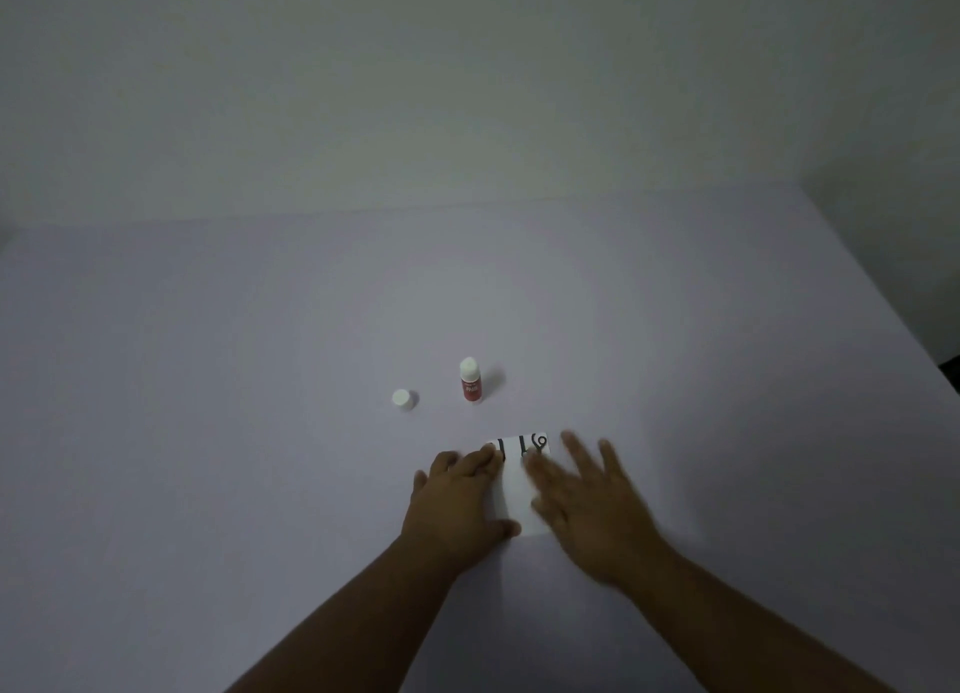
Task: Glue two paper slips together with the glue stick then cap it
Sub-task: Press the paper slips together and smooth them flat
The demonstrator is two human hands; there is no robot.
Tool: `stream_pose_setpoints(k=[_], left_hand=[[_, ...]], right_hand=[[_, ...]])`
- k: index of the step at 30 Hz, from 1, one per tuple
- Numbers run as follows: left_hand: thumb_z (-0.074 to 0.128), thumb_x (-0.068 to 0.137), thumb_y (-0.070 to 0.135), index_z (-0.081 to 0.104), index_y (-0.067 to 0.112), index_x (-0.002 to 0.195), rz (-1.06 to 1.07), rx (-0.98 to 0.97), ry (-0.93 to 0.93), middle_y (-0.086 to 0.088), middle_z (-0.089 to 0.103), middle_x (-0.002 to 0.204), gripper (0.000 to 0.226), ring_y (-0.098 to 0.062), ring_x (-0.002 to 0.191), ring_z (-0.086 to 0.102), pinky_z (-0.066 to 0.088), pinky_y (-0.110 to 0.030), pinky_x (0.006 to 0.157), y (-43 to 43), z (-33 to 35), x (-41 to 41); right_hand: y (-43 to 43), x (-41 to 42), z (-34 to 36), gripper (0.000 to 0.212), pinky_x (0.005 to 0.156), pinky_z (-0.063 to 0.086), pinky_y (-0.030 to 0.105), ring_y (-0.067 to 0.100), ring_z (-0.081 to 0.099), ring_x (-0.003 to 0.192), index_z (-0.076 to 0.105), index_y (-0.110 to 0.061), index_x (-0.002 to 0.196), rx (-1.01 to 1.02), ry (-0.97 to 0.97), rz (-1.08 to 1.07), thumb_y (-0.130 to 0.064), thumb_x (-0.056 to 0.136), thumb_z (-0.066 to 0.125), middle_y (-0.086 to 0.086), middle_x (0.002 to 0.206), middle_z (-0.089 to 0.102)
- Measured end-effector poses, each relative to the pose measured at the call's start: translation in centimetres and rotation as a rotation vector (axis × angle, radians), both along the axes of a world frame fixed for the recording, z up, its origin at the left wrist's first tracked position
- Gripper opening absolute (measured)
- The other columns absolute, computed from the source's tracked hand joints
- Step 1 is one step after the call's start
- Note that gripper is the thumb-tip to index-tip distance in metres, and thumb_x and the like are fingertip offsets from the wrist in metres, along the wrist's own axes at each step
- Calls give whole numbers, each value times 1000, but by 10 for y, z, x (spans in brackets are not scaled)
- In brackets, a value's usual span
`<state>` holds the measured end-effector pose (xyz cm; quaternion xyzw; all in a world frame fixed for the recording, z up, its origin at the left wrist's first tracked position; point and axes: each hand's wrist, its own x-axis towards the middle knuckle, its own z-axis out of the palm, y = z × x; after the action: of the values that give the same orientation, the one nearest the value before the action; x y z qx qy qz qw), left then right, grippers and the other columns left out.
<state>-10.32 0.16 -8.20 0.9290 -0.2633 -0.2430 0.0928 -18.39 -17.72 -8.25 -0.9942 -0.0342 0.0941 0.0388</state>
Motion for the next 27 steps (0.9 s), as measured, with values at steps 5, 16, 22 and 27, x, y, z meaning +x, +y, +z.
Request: stream_pose_setpoints(k=[5, 16, 22, 27], left_hand=[[55, 72, 65, 19, 31, 147, -2, 18, 3, 15, 20, 156, 90, -22, 141, 17, 22, -52, 114, -1, -1, 0], [55, 70, 66, 18, 32, 147, 1, 17, -2, 16, 20, 156, 92, -24, 140, 17, 22, -52, 113, 1, -7, 1], [51, 68, 69, 19, 32, 146, -4, 1, -31, 16, 22, 155, 92, -24, 139, 20, 24, -51, 113, 3, -10, 0], [48, 70, 70, 15, 35, 147, -12, 18, -48, 18, 19, 156, 91, -22, 141, 18, 22, -50, 113, 4, -9, -2]], right_hand=[[-10, 12, 8, 55, 115, -2, 53, 27, 14, 144, 27, -25, 143, -23, 48, 5, -48, 94, 18, -10, 151, 32], [-15, 2, 7, 53, 114, -8, 51, 26, 12, 144, 25, -29, 143, -25, -1, -16, -47, 95, 17, -13, 151, 27], [10, -43, -4, 49, 107, 15, 52, 26, 37, 135, 41, -29, 136, 65, 37, 161, -46, 95, 21, -14, 139, 49], [-4, 11, 1, 51, 114, -7, 54, 26, 9, 144, 23, -31, 143, 19, 21, -34, -46, 95, 16, -15, 151, 29]])
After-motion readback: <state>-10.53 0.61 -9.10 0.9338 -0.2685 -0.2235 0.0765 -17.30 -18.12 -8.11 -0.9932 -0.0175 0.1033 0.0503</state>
